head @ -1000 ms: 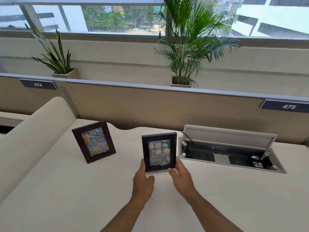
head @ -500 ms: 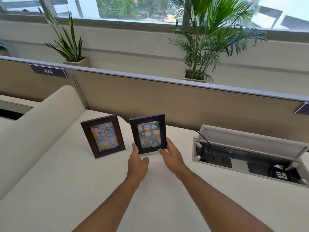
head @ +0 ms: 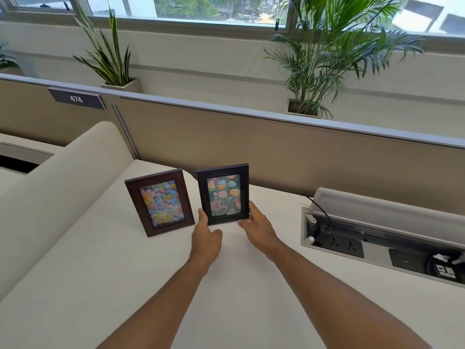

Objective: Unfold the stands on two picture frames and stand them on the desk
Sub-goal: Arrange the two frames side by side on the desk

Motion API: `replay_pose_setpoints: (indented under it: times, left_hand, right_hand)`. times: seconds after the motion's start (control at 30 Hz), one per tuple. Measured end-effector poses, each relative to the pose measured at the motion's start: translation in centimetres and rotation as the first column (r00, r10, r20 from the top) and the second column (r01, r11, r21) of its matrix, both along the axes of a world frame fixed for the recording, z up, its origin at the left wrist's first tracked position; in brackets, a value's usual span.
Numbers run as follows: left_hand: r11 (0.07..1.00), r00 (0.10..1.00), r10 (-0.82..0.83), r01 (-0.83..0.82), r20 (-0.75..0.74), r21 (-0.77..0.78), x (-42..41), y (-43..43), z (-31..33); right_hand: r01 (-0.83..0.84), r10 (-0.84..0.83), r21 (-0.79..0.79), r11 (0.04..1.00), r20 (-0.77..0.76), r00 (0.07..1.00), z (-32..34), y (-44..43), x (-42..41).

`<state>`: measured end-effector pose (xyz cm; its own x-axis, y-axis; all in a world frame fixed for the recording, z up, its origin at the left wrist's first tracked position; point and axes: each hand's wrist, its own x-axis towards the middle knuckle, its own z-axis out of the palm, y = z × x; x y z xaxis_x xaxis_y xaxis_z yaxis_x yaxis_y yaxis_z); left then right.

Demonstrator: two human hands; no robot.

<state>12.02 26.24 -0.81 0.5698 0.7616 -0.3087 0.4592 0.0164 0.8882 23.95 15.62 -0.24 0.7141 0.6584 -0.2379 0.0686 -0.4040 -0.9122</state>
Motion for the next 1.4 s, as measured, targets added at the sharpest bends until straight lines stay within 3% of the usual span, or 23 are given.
replay_pose_setpoints:
  times: [0.8,1.07,1.4]
  left_hand:
    - [1.0,0.997,-0.013,0.014,-0.077,0.022,0.5,0.6,-1.8]
    - [0.999,0.998,0.002,0.0,-0.055,0.04,-0.5,-1.6,-1.7]
    - [0.969,0.958,-0.233,0.243,-0.168,0.042,-3.0,-8.6,-0.3]
  right_hand:
    - [-0.116,0.114,-0.103,0.988,-0.028,0.993,-0.8,1.7,2.1]
    - [-0.013,0.008,-0.179,0.984,-0.031,0.999,-2.3,-0.5,1.2]
    - [-0.056,0.07,-0.237,0.97,0.051,0.996,-0.4,-8.9,-1.9]
